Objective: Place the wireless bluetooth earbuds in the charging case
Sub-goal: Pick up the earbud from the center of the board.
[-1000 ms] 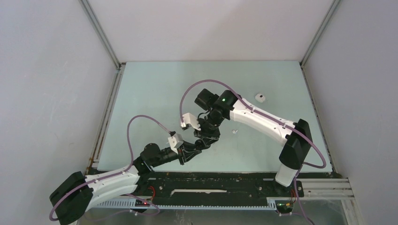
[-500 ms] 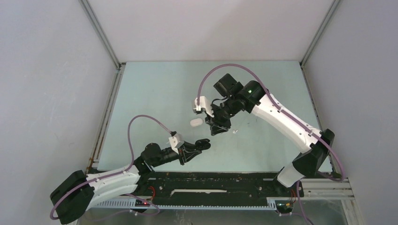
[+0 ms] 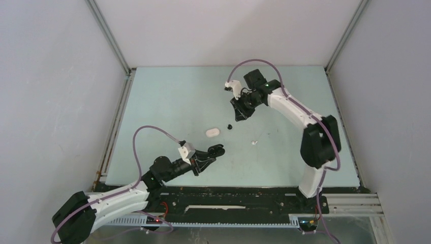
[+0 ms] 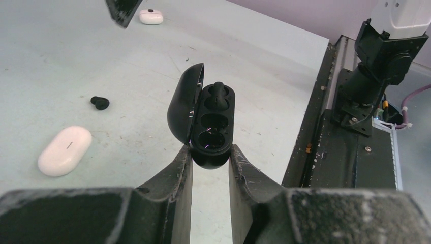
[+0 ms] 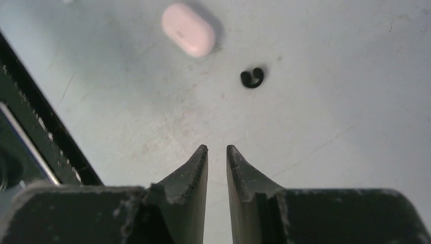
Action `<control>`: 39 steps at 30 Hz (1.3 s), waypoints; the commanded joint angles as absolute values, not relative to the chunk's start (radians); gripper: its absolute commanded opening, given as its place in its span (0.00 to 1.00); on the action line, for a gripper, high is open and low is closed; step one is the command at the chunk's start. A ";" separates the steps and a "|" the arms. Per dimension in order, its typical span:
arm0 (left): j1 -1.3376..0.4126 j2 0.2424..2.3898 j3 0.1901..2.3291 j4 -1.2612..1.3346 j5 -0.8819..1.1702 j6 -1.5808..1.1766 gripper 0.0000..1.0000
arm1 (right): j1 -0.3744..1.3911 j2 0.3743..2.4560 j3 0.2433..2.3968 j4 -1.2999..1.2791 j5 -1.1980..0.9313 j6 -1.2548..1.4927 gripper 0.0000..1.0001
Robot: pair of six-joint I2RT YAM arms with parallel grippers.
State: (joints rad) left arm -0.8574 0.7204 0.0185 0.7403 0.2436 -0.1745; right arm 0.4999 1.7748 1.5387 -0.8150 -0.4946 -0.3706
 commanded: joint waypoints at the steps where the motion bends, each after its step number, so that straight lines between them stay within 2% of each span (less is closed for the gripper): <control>1: -0.861 0.714 0.011 0.746 0.194 -0.155 0.00 | 0.494 1.954 1.671 -0.785 -0.449 -0.170 0.21; 4: -0.861 0.713 0.012 0.743 0.196 -0.155 0.00 | 0.474 2.064 1.741 -0.808 -0.449 -0.101 0.16; 10: -0.860 0.702 0.008 0.738 0.187 -0.155 0.00 | 0.437 2.187 1.827 -0.831 -0.449 -0.049 0.17; 19: -0.858 0.735 0.021 0.738 0.196 -0.153 0.00 | 0.419 2.284 1.850 -0.837 -0.539 -0.006 0.21; 21: -0.858 0.735 0.021 0.738 0.194 -0.153 0.00 | 0.422 2.299 1.857 -0.841 -0.546 -0.005 0.27; 24: -0.858 0.733 0.021 0.738 0.192 -0.153 0.00 | 0.426 2.310 1.860 -0.843 -0.542 0.014 0.29; 39: -0.859 0.744 0.025 0.738 0.196 -0.152 0.00 | 0.460 2.346 1.879 -0.849 -0.501 0.034 0.21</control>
